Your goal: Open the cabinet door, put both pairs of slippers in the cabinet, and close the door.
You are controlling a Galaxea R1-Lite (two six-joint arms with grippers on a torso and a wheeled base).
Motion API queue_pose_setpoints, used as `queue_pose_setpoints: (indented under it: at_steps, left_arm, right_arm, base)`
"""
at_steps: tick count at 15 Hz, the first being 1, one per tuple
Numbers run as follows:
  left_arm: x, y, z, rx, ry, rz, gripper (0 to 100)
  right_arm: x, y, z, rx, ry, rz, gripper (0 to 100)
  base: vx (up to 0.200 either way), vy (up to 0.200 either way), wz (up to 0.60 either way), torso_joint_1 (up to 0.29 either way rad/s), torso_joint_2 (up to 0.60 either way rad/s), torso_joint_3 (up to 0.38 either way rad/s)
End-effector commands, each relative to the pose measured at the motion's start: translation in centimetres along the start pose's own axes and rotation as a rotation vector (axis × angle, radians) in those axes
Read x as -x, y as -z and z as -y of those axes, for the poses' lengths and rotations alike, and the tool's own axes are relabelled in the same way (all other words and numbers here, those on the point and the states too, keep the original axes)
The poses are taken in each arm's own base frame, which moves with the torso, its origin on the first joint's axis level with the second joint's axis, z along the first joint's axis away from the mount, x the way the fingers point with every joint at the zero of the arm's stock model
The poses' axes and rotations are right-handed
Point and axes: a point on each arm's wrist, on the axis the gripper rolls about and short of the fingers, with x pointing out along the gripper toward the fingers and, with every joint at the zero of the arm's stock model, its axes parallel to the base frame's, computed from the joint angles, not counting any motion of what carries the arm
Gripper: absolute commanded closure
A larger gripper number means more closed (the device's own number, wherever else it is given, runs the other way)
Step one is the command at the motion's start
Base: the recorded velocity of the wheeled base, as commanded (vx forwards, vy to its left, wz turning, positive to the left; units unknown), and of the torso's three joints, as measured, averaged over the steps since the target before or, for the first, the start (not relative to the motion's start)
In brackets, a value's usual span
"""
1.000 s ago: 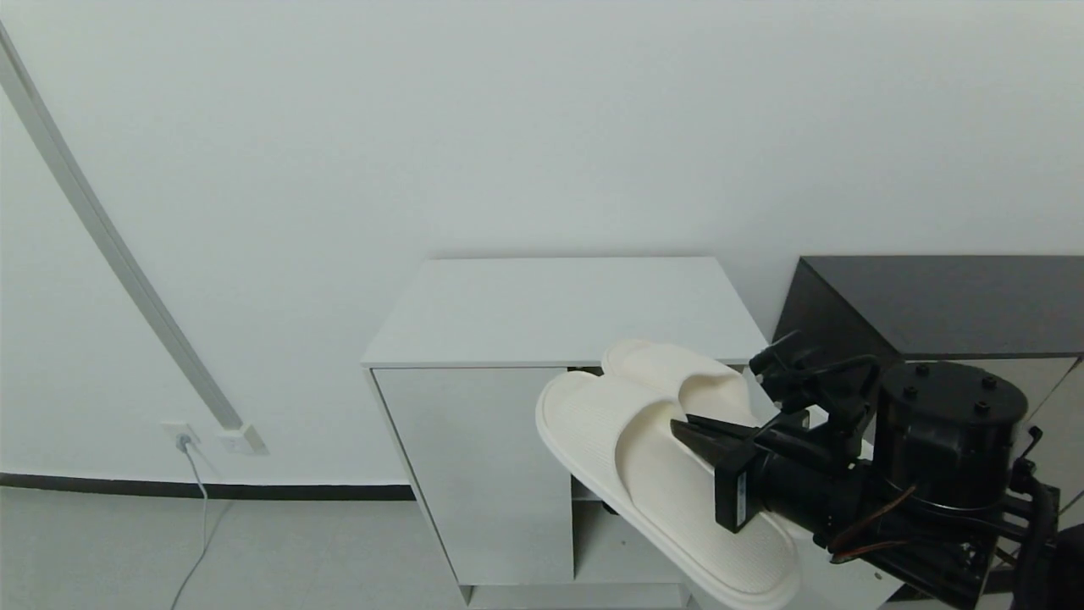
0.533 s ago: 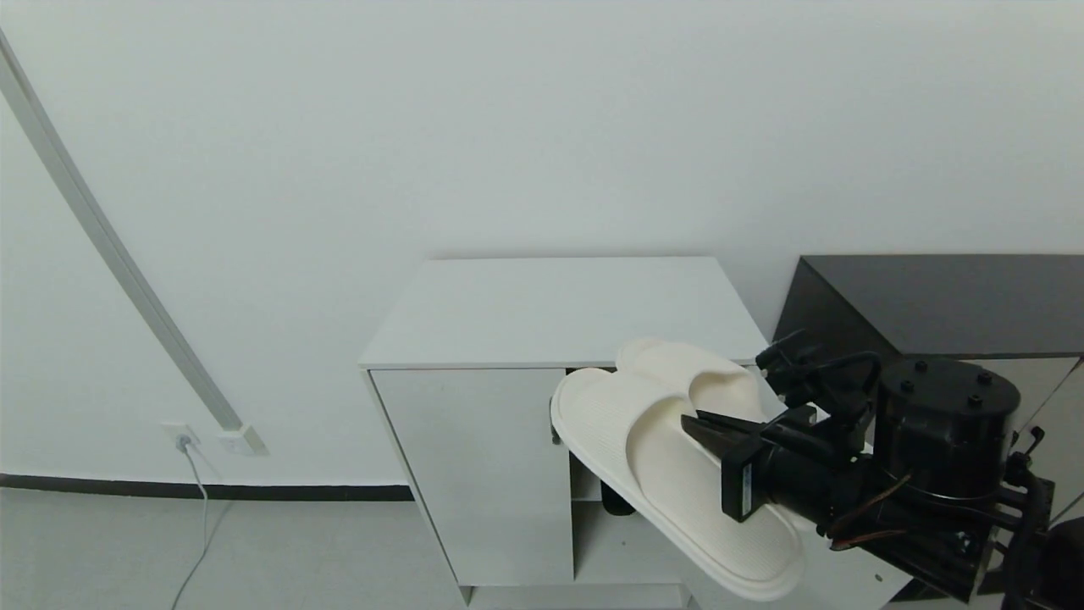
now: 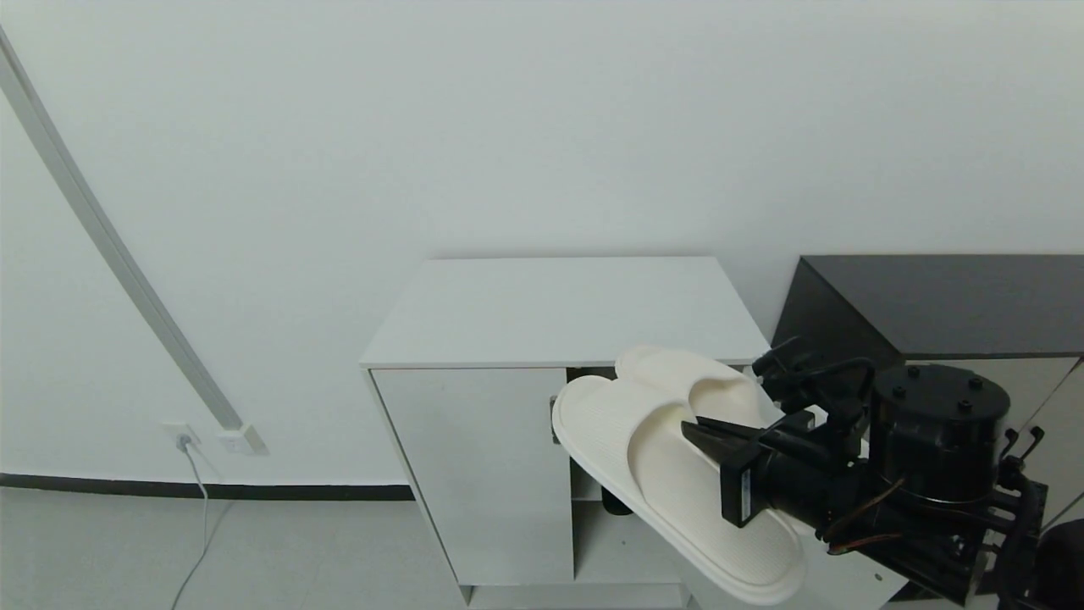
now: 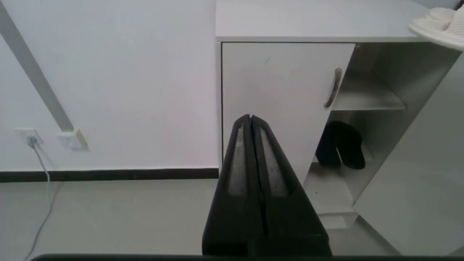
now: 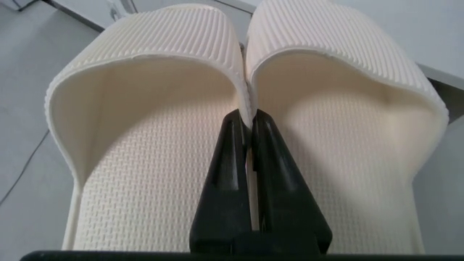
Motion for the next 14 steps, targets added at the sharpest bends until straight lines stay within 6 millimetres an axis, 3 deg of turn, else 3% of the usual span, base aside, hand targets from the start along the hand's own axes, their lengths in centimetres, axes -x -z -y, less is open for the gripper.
queue_pose_setpoints:
  at_steps: [1, 7, 14]
  left_arm:
    - [-0.01, 0.00, 0.00, 0.001, 0.000, -0.001, 100]
    - [-0.01, 0.00, 0.00, 0.000, 0.001, -0.001, 100]
    - [-0.01, 0.00, 0.00, 0.000, 0.001, -0.001, 100]
  right_arm:
    - [-0.07, 0.15, -0.06, 0.001, -0.002, -0.006, 100]
    - [-0.03, 0.27, -0.05, 0.001, -0.003, -0.011, 100]
    - [-0.02, 0.39, -0.04, 0.002, -0.003, -0.015, 100]
  base:
    - [0.000, 0.000, 0.00, 0.000, 0.00, 0.000]
    - [0.000, 0.000, 0.00, -0.134, 0.31, 0.174]
    - [0.000, 0.000, 0.00, -0.223, 0.53, 0.309]
